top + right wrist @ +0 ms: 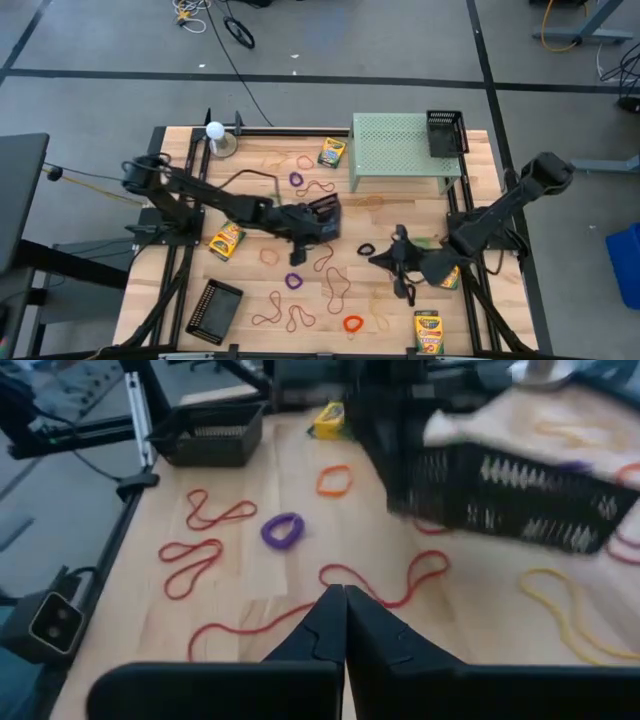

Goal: Pick & Place Office Desk Supplies
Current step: Put the top black basket on the shelf

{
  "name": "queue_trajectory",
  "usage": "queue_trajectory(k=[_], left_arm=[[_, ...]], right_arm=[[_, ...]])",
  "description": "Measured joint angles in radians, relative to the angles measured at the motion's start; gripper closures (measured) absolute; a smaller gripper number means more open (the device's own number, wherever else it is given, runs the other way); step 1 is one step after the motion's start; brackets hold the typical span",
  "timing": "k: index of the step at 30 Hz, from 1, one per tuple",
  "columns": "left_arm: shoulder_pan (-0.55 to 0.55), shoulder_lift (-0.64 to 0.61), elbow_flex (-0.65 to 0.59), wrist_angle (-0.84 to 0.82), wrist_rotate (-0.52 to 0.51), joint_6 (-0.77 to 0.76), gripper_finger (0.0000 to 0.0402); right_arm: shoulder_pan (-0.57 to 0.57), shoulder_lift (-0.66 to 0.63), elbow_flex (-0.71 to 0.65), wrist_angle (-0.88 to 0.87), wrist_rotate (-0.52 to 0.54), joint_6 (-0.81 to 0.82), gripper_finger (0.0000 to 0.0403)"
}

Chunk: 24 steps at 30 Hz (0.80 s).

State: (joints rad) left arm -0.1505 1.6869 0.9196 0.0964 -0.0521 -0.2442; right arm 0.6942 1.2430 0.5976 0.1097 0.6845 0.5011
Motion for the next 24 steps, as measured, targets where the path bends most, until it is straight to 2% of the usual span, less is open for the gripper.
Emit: queue_trajectory(k=[4, 11, 17, 22, 24], left_arm=[[-0.001, 0.117, 0.118, -0.052, 0.0, -0.003, 0.0393], [-0.001, 0.248, 0.266, -0.118, -0.003, 0.0, 0.0381], [-0.001, 0.262, 0.286, -0.134, 0.012, 0.005, 0.034], [0.002, 0.224, 0.287, -0.151, 0.019, 0.026, 0.0286], [0.002, 0.193, 0.284, -0.205, 0.008, 0.048, 0.0267]], right_arm=[[0.032, -0.002, 0.0, -0.01, 0.049, 0.0, 0.04], [0.031, -0.002, 0.0, -0.042, 0.055, 0.008, 0.04], [0.03, -0.002, 0.0, -0.062, 0.055, 0.038, 0.0397], [0.022, -0.002, 0.0, -0.072, 0.055, 0.059, 0.0388], [0.013, -0.002, 0.0, -0.072, 0.053, 0.064, 0.0386]])
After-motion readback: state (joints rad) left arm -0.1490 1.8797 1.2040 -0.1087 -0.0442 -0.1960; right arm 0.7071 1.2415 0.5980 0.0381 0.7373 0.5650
